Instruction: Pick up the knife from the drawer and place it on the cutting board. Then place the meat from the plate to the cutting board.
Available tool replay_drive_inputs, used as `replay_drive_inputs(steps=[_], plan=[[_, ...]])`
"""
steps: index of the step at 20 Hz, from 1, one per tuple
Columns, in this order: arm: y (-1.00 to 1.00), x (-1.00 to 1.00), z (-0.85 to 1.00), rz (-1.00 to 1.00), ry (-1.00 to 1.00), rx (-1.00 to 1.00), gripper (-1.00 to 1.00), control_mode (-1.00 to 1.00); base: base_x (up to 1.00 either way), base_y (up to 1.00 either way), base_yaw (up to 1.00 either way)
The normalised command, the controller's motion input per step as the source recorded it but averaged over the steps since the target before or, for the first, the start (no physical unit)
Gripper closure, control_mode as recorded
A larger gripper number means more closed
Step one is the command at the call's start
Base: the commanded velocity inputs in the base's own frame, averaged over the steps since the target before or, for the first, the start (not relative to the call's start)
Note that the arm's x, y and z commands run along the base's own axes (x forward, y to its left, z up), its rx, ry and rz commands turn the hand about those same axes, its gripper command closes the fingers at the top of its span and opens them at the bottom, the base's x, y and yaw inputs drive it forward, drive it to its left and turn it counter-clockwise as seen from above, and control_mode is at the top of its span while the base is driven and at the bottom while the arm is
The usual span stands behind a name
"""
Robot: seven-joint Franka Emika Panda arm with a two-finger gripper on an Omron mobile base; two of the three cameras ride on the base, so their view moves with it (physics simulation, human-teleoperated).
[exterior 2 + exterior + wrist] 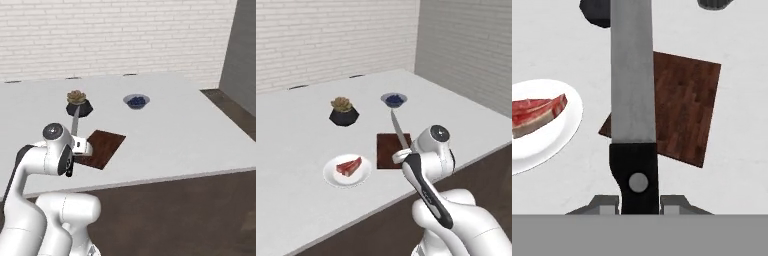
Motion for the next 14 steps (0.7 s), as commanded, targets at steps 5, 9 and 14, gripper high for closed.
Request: replay_drive_inputs(steps=[5, 9, 14], plan=[[0.0, 0.0, 0.0, 0.0, 0.0, 0.0, 1.0, 1.0, 0.56, -0.03, 0.36], [0.0, 0.0, 0.0, 0.0, 0.0, 0.0, 1.0, 1.0, 0.42, -0.05, 0.38], [-0.13, 0.0, -0.06, 0.14, 0.02, 0.01, 1.0, -1.0, 0.13, -0.09, 0.22]])
